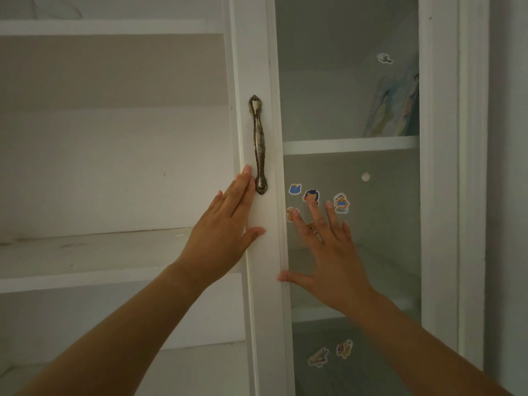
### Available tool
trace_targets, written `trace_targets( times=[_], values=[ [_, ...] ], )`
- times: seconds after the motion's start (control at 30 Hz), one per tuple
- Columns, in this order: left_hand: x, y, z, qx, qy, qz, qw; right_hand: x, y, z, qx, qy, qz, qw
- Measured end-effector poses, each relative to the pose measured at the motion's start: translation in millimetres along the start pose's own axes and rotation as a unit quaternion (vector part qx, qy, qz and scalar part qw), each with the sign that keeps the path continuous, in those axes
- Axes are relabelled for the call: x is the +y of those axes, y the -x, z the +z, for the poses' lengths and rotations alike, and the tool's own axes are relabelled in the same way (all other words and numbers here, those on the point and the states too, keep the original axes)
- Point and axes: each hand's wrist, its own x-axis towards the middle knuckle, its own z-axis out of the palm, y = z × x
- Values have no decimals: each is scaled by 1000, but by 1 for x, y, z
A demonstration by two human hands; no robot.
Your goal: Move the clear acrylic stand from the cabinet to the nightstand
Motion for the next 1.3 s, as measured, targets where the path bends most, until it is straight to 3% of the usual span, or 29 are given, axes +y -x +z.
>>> trace_targets(
  times=[0.9, 1.3],
  values=[
    [-9, -10, 13, -18, -16, -23, 999, 0, -11, 8, -18, 46, 28, 998],
    [12, -1, -26, -157, -132, -59, 977, -16, 5, -34, -84, -41, 58, 994]
  ],
)
